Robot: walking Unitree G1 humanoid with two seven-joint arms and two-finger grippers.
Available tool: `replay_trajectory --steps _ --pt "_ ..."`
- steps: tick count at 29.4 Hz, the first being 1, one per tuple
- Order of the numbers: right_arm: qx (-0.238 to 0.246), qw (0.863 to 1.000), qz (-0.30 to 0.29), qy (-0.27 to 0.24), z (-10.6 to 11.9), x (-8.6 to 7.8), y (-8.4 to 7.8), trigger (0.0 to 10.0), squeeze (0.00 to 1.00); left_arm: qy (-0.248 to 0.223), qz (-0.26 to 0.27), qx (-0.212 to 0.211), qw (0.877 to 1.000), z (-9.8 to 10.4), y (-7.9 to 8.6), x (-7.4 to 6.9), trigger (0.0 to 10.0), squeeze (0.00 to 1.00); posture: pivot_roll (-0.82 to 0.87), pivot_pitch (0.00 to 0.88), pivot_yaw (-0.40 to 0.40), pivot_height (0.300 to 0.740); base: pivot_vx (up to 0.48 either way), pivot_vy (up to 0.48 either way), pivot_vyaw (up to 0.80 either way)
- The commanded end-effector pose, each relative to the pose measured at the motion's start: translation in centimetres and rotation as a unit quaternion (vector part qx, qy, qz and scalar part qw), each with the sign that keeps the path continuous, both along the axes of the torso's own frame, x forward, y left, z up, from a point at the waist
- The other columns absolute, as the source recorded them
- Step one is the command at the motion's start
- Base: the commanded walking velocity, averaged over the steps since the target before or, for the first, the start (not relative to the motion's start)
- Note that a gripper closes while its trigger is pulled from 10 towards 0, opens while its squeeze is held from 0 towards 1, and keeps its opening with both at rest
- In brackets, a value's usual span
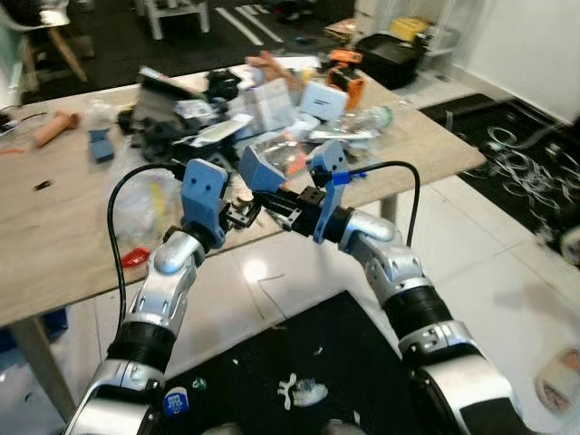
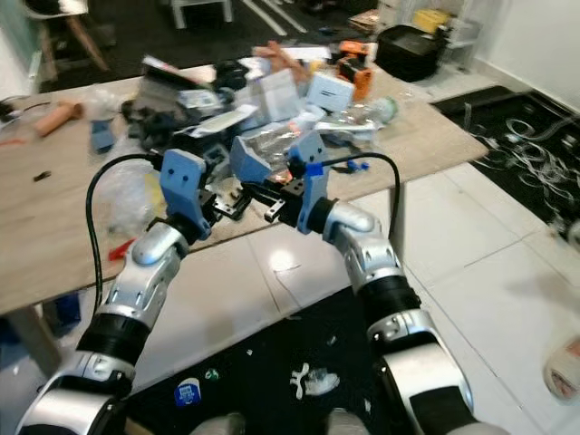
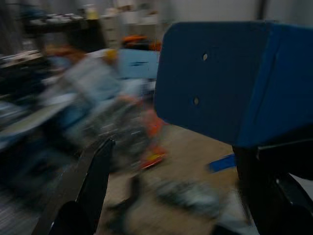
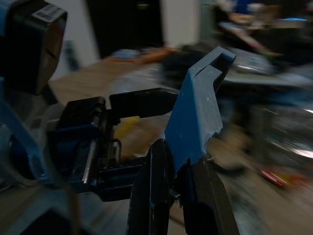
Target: Picking trash to rubbish bin
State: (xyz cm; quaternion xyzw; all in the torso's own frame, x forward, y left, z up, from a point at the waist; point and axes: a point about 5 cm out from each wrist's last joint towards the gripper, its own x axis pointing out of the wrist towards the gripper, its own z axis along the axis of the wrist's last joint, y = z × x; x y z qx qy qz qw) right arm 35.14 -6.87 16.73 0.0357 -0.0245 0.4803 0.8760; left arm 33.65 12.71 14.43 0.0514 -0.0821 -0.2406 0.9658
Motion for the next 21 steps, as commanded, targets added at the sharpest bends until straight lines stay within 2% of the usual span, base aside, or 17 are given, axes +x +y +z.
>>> replay_trajectory --steps 1,4,6,9,15,21 --pt "-0.002 0.999 -0.024 0.021 -0.7 0.3 -0.9 10.0 0.0 -0.014 -0.015 0.003 1.0 0.4 -0.6 -0.2 10.0 0.0 -0.04 0.0 -0.016 0.74 0.0 0.0 -0.76" --pt "-0.006 0.998 -0.058 0.015 -0.9 0.2 -2.0 10.0 0.0 -0.016 -0.017 0.011 1.0 0.0 -0.5 -1.3 10.0 0.0 -0.03 0.0 -0.025 0.74 0.0 0.0 -0.77" --pt "-0.006 0.998 -0.058 0.015 -0.9 0.2 -2.0 10.0 0.0 -0.016 -0.017 0.011 1.0 0.0 -0.5 -1.3 10.0 0.0 -0.03 0.0 -0.025 0.74 0.0 0.0 -0.77" --pt "-0.016 0.996 -0.085 0.006 -1.5 -0.3 -3.3 10.0 0.0 -0.011 -0.005 -0.001 1.0 -0.6 -0.1 -2.5 10.0 0.0 -0.03 0.0 -0.033 0.74 0.0 0.0 -0.77" --pt "-0.007 0.993 -0.114 0.01 -1.8 -0.5 -4.1 10.0 0.0 -0.006 0.006 -0.023 1.0 -0.9 0.2 -3.1 10.0 0.0 -0.03 0.0 -0.035 0.74 0.0 0.0 -0.76" --pt "-0.004 0.992 -0.129 0.011 -1.9 -0.4 -4.3 10.0 0.0 -0.001 -0.008 -0.027 1.0 -0.9 -0.4 -2.9 10.0 0.0 -0.04 0.0 -0.034 0.74 0.0 0.0 -0.77"
